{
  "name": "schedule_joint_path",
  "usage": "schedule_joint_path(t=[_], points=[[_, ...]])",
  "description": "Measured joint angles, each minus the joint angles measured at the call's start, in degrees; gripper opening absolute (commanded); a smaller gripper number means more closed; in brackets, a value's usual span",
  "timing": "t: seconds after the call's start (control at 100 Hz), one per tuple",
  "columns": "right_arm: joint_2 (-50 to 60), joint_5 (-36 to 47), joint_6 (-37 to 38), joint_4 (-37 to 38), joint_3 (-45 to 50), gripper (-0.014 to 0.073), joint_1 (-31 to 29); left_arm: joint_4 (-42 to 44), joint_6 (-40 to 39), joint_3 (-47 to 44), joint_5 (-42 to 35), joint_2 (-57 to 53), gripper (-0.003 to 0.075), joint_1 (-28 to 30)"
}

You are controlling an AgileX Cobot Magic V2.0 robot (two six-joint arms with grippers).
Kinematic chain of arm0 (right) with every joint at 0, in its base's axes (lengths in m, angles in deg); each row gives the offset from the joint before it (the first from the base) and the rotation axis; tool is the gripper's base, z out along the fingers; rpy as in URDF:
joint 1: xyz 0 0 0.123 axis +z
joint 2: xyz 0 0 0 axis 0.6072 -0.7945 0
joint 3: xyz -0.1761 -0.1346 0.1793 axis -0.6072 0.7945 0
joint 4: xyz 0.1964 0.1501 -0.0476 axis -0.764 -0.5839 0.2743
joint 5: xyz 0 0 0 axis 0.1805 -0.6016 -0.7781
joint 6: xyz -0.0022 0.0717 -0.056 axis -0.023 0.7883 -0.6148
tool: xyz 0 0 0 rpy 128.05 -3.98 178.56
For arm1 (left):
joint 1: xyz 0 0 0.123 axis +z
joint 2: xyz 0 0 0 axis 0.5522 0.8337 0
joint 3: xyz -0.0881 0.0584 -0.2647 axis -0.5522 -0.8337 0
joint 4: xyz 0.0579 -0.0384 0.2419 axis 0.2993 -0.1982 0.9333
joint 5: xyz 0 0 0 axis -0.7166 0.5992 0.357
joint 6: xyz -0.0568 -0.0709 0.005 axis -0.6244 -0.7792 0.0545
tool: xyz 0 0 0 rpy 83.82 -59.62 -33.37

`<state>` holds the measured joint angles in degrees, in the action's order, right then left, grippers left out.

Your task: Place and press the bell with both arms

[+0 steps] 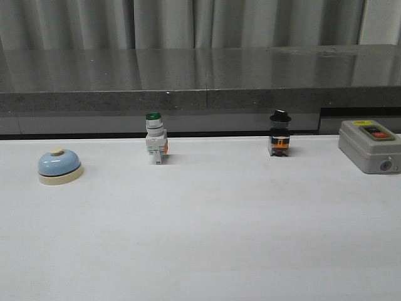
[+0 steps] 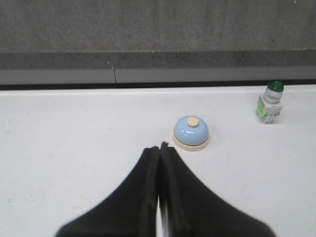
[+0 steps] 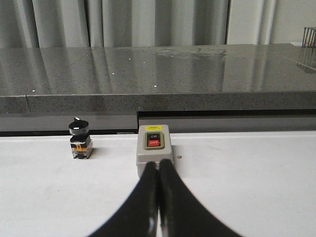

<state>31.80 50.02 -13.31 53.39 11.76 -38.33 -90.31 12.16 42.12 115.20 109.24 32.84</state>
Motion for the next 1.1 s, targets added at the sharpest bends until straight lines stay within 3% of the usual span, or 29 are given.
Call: schedule_joint_path(t=[0.09, 0.28, 0.35, 0.64, 1.1], points=[[0.00, 0.00, 0.00, 0.00, 0.00, -0.0069, 0.00, 0.00, 0.00, 2.86, 1.23, 5.46, 0.0118, 0.00], [0.00, 0.00, 0.00, 0.00, 0.00, -0.0069, 0.00, -0.41, 0.00, 7.22, 1.55, 14.74, 0.0510, 0.00], [0.00, 0.00, 0.00, 0.00, 0.00, -0.0069, 0.00, -1.14, 0.00, 8.45, 1.35, 17.67, 0.0595, 0.00], [0.00, 0.00, 0.00, 0.00, 0.00, -0.0069, 0.00, -3.37, 0.00, 15.28, 0.89, 31.25, 0.0606, -0.71], [0.00, 0.00, 0.00, 0.00, 0.00, -0.0069, 0.00, -3.80, 0.00, 32.08, 4.32, 54.43, 0.0606, -8.94]])
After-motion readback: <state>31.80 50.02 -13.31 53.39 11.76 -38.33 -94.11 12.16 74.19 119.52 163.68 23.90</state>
